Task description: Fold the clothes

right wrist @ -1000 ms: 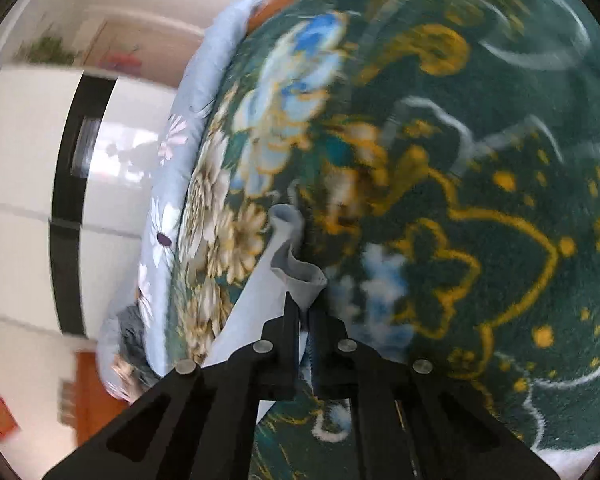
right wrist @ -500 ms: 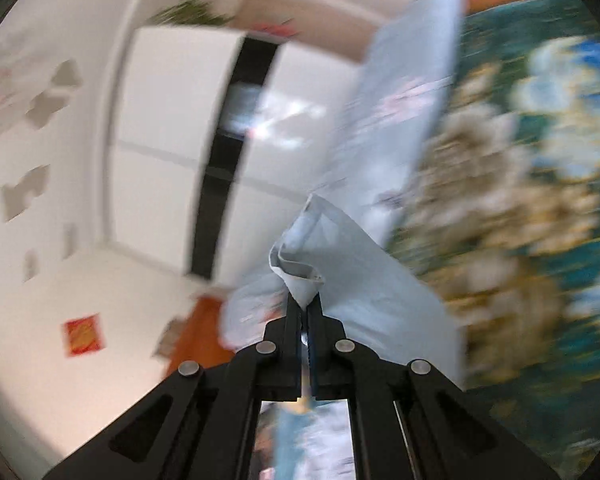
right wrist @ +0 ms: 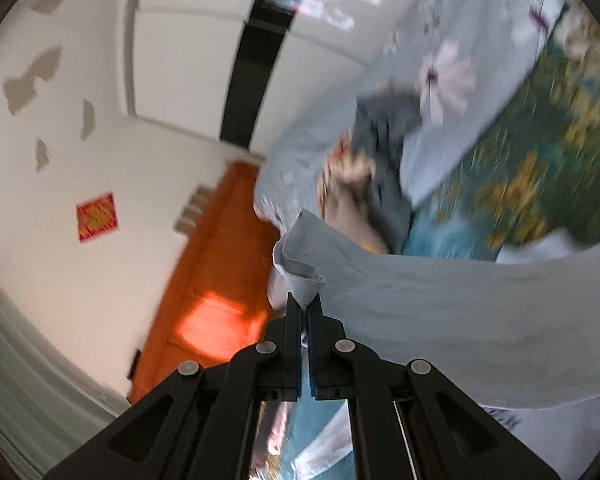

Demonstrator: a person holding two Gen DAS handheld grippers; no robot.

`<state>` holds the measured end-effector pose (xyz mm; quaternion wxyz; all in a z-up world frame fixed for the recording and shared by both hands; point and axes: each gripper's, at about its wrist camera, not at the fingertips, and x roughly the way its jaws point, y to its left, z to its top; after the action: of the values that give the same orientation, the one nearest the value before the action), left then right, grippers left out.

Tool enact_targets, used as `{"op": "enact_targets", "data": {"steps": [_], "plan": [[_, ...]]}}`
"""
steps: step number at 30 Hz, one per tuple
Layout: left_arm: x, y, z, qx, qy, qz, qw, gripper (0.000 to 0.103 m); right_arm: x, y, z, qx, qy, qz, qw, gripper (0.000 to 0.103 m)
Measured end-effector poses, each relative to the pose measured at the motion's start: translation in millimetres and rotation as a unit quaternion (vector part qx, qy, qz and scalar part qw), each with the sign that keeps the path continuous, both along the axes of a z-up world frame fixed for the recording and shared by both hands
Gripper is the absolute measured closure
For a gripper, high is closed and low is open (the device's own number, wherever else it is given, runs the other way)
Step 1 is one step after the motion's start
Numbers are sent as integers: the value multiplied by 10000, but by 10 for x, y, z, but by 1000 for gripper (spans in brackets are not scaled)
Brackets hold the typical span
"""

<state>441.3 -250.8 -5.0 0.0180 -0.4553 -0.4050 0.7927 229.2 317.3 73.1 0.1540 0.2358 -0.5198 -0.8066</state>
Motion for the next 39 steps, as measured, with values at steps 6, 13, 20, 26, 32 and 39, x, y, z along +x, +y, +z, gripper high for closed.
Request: {"op": "enact_targets", "data": {"steps": [6,13,20,26,32,39], "plan": [[-44,-122,-66,17,-118,199,9997,43,-545,-911,-603,705,-881,554,9921,101],[-129,-209,-99,-22,-198,301,9993,43,-774,-1491,-1158,1246,-1578,984,9746,101],[-301,-324,-210,69,-356,501,9981,43,-875,-1882,-1232,2177,-1731,1365,9508,87],[-378,-338,-287,105,-467,564,9973,43,-860,-1944,-1166,2051,-1521,2008,9458,56],[-605,-486,-289,-258,-471,724,9959,43,-590,-1311,-950,2396,-1571,1354,9485,56],[-1122,-827,-425,-405,-423,1061,9926,45,106,-564,-903,2617,-1928,580,9439,55]]}}
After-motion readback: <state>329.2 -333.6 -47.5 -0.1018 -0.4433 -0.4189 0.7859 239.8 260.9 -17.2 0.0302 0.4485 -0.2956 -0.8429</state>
